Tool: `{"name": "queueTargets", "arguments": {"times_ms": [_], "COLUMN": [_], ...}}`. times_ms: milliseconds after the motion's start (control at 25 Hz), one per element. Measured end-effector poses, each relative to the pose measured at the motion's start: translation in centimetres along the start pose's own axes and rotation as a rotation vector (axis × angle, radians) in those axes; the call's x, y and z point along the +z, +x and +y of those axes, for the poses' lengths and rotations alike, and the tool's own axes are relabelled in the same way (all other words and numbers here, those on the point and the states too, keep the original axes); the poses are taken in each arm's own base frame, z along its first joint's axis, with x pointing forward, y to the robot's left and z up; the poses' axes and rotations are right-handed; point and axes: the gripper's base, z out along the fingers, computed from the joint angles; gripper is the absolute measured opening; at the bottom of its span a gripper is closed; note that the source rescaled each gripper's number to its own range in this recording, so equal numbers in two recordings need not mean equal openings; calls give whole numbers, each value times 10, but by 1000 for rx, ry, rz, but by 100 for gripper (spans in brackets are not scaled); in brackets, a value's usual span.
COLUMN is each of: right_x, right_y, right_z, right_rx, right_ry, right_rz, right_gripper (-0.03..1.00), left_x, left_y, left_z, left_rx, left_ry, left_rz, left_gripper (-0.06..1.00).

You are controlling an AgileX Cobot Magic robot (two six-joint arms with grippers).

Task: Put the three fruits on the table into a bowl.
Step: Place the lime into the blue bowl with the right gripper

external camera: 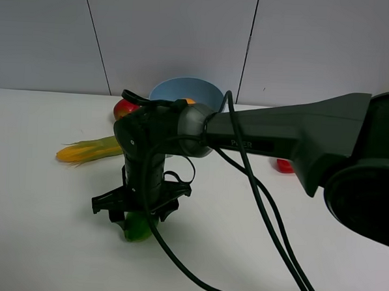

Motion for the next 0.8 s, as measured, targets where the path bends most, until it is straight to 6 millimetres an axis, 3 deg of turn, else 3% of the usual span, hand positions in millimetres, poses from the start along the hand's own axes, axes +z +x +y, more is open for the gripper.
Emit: {"name": "queueTargets", "arguments": {"times_ms": [480, 800], "right_x": [-3, -16], "right_y": [0, -2], "right_z": [0, 0], "right_rx": [1, 3], "right_ry": [-5, -27], "right_rz": [-4, -33], "right_gripper": [4, 1], "left_x": [0, 0], "left_y": [0, 0], "left_z": [0, 0], "left_rx": [0, 0], "left_ry": [0, 0], "left_rz": [0, 0], "left_gripper": [100, 100]}}
